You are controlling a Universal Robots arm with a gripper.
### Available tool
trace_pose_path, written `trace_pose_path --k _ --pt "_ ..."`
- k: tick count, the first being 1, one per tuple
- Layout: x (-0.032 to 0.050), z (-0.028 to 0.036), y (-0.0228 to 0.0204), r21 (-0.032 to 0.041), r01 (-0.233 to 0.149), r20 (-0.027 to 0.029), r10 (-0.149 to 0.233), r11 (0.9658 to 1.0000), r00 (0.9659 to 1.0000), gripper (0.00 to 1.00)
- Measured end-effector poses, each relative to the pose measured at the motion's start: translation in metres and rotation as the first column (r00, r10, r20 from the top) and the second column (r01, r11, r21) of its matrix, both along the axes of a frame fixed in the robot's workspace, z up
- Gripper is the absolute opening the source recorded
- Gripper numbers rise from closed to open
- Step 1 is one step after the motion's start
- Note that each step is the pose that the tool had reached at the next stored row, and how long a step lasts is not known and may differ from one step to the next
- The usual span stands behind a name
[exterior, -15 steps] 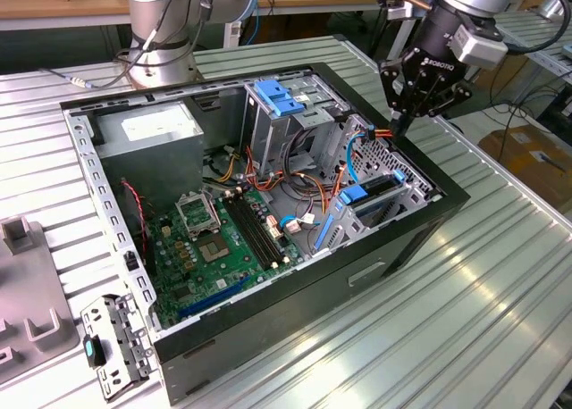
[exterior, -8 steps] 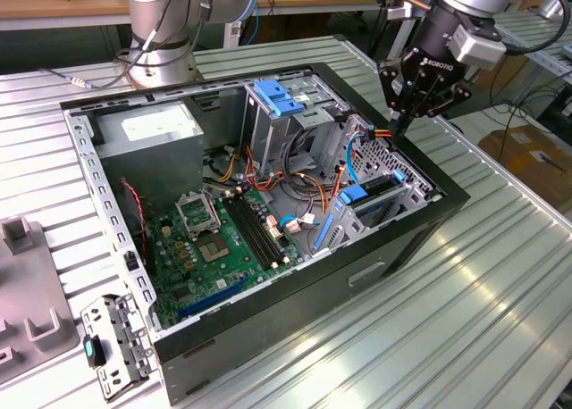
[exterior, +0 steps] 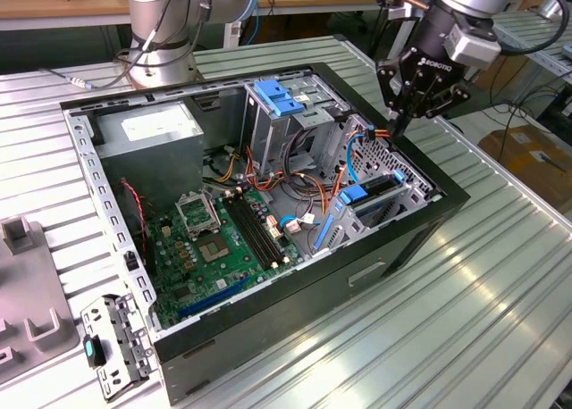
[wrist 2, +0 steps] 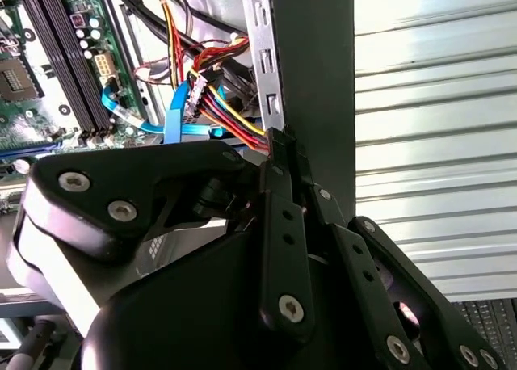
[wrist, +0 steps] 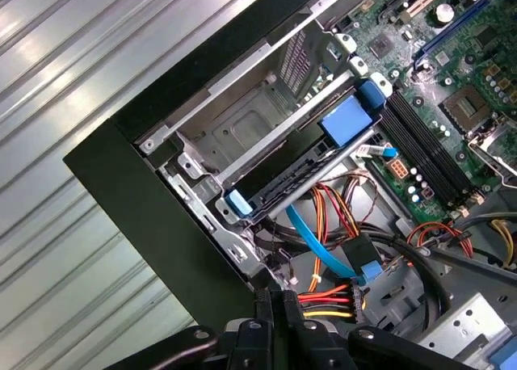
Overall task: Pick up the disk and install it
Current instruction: 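Insert the first disk wire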
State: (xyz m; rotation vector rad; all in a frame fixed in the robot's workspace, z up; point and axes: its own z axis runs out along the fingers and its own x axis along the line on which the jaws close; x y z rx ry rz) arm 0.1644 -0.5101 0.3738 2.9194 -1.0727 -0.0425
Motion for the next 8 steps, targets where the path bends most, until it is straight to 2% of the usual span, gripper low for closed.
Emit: trace_pose_path --k 4,7,8 --pt "-0.0017 -0.0003 0.0 -0.0002 0.04 0.0001 -0.04 0.9992 0.9992 0.16" --pt "-0.0018 -0.0005 0.0 -0.0002 0.102 0.0001 -0.102 0.9948 0.9948 0.16" --pt "-0.0018 -0.0006 0.0 -0.0002 0.111 0.0001 -0.111 0.9938 0.9938 0.16"
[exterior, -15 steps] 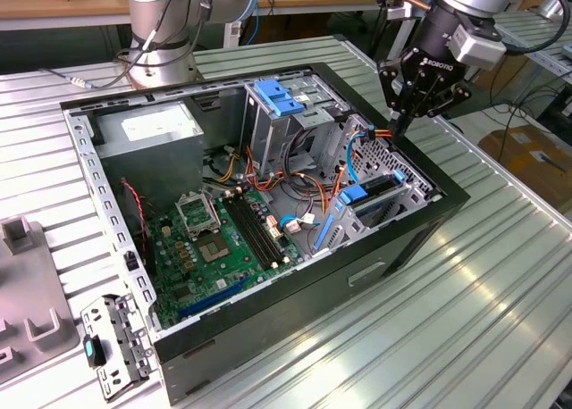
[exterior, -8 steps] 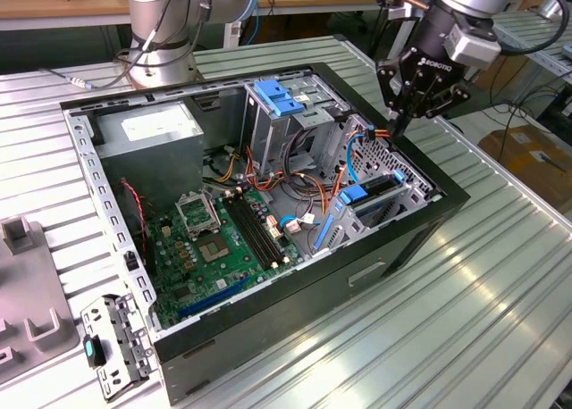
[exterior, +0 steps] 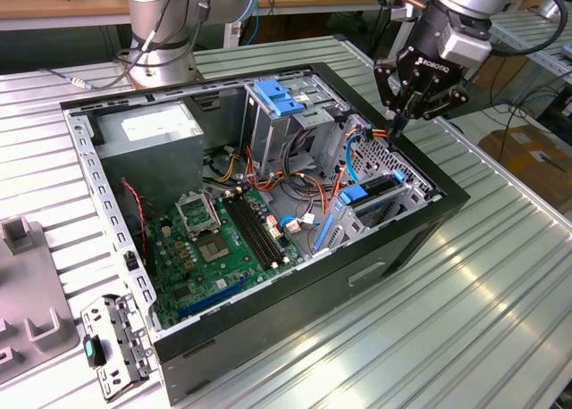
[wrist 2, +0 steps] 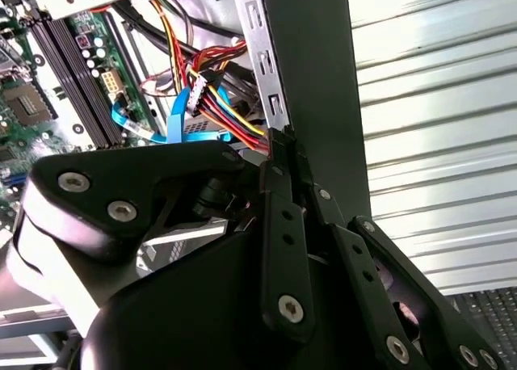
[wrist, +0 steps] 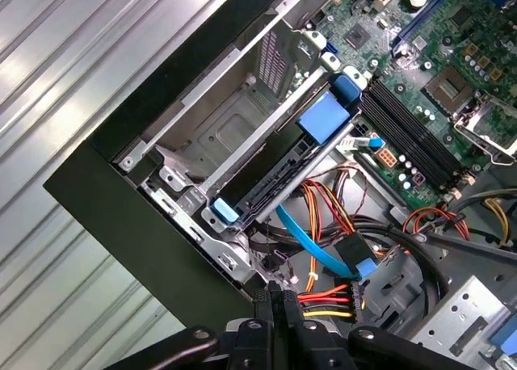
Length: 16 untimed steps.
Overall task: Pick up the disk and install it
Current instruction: 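Insert the first disk wire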
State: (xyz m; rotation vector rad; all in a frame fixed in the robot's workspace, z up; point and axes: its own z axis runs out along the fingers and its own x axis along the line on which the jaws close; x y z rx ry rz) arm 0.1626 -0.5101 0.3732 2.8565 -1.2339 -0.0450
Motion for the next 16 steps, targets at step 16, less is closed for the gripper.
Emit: trace_pose_path --k 16 --pt "-0.0033 -0.0011 0.0 -0.0002 0.143 0.0001 -0.143 0.9898 0.9898 0.16"
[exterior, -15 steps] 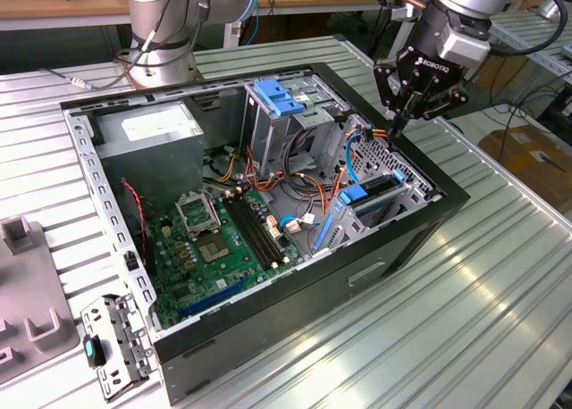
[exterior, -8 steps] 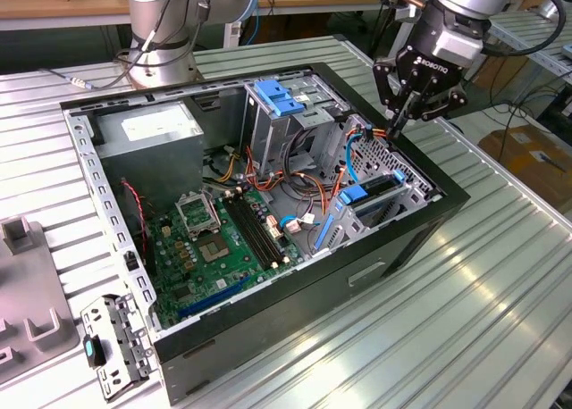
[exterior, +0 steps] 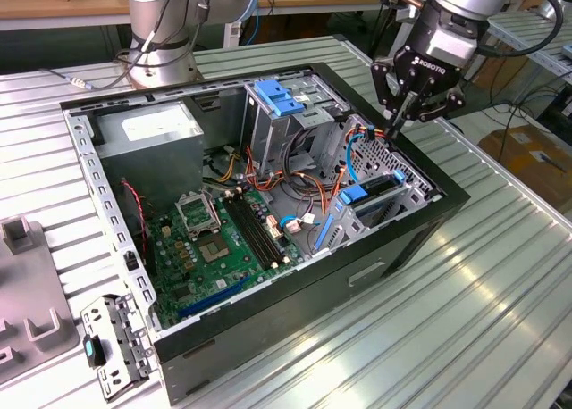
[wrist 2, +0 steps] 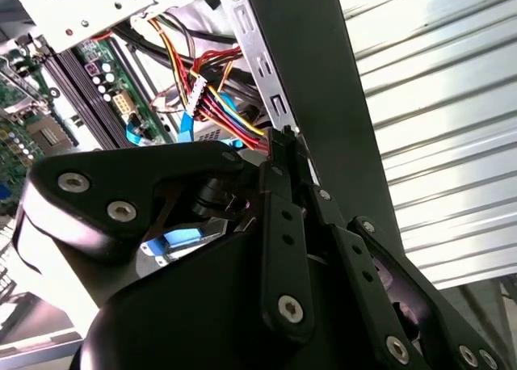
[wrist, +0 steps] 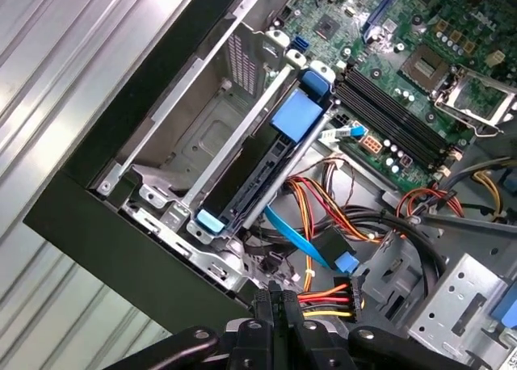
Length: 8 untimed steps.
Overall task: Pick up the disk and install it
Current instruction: 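Insert the first disk wire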
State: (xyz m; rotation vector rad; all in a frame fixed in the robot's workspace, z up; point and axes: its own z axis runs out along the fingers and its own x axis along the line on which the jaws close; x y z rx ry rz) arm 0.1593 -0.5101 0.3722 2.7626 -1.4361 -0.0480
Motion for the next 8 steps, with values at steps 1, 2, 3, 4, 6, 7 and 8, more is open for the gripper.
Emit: trace_pose_path --k 1,2,3,4,6,7,8 --pt "0.0 -0.0002 0.0 0.0001 0.013 0.0 -0.013 0.9999 0.9999 0.16" --pt "0.0 -0.0004 0.0 0.0003 0.025 -0.0001 -0.025 0.9997 0.9997 0.16" --pt "0.0 -0.0005 0.0 0.0002 0.035 0.0 -0.035 0.9994 0.9994 0.16" --pt "0.0 -0.0007 0.0 0.0002 0.045 0.0 -0.045 0.999 0.999 0.16" --pt "-0.0001 -0.001 -0.0001 0.0004 0.055 -0.0001 -0.055 0.9985 0.9985 0.16" --pt "-0.0004 -0.0011 -0.0004 0.0005 0.058 -0.0001 -0.058 0.9983 0.9983 0.16" --pt "-0.0006 -0.0012 -0.0008 0.0004 0.058 -0.0001 -0.058 0.9983 0.9983 0.16"
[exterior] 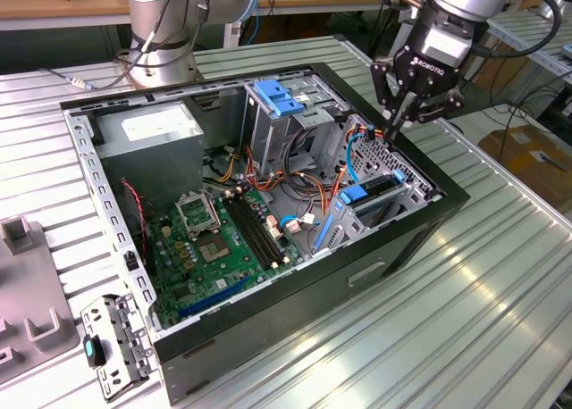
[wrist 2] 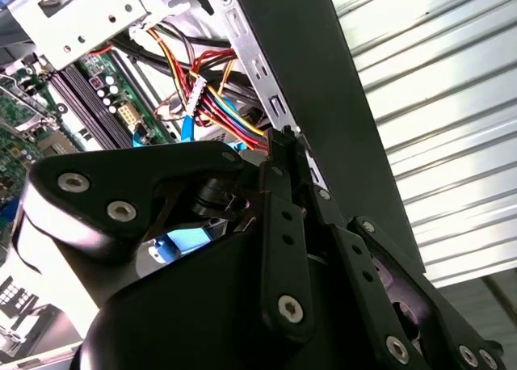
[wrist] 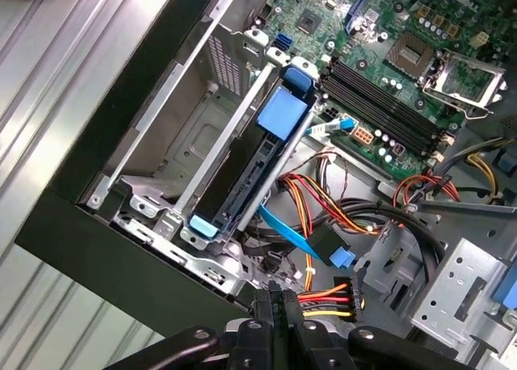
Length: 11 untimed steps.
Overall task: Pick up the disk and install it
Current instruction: 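Insert the first disk wire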
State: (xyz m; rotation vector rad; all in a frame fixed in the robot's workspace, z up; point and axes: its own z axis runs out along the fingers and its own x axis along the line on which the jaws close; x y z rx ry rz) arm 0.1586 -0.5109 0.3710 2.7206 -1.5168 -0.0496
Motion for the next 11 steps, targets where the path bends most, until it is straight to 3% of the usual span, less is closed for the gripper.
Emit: trace_pose_path --k 4,11 --pt "-0.001 -0.0005 -0.0024 0.0 0.004 0.0 -0.004 1.0 1.0 0.16" --pt "-0.0016 -0.002 -0.0031 -0.0002 0.04 0.0 -0.04 0.9992 0.9992 0.16"
